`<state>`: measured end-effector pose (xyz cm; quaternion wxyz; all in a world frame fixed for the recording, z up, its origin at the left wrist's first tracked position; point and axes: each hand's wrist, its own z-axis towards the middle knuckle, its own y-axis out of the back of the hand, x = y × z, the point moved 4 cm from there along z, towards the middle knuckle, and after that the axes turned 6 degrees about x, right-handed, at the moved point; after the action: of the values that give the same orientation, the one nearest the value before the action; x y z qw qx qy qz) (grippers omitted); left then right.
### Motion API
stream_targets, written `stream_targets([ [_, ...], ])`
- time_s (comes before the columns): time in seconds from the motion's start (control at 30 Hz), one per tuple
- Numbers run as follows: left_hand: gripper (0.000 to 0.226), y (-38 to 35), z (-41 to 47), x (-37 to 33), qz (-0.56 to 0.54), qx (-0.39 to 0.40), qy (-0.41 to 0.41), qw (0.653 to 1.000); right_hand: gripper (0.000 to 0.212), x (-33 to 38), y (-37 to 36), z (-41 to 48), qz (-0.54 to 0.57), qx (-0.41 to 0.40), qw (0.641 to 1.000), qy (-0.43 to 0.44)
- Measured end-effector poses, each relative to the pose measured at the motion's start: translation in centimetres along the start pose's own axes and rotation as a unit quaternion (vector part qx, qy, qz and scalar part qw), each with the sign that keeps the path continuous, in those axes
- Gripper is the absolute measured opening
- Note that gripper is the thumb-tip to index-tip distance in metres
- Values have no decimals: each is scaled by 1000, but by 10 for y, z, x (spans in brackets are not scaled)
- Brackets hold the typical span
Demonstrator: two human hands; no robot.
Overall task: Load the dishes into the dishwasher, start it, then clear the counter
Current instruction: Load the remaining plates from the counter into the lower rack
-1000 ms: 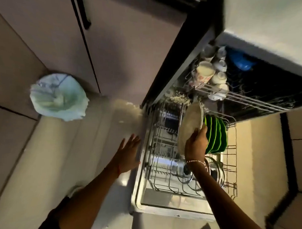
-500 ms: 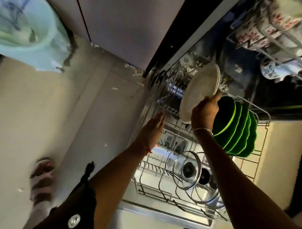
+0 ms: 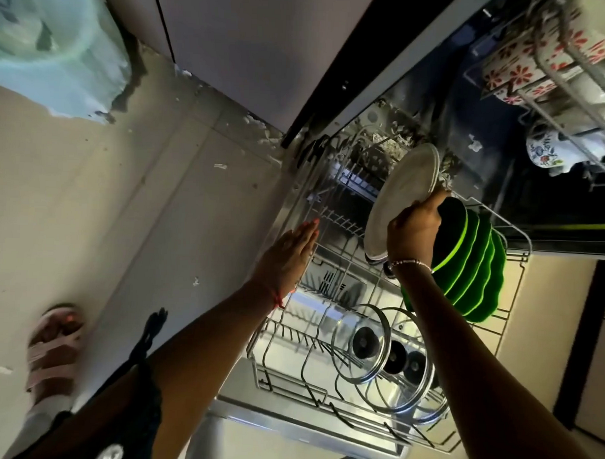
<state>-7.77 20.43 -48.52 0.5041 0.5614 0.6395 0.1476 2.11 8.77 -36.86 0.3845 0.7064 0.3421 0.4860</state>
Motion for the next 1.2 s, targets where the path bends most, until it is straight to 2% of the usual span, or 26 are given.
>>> stream_targets([
  [0.17,86,-4,0,5,12,20,-3,1000,48,0,-12,6,3,14,1000,-23],
  [0.6,94,-10,2,9,-16,1,-29,999,42,-9,-46,17,-58,68,995,-39],
  [0.7,91,-7,4,10,-27,12,-37,999,48,-6,-47,20,-24,76,996,-48],
  [0.83,101,8,-1,23,-30,58,-80,995,59,0,-47,16,-9,91,996,-25],
  [0.93,91,27,-23,55,-78,9,-95,992,54,7,-45,8,-13,93,995,-25],
  [1.1,68,74,-77,143,-100,-79,-46,991,46,42,-41,-22,-40,49,998,9],
  [1.2,61,125,-112,190,-106,-131,-21,985,41,88,-40,-45,-71,57,993,74],
])
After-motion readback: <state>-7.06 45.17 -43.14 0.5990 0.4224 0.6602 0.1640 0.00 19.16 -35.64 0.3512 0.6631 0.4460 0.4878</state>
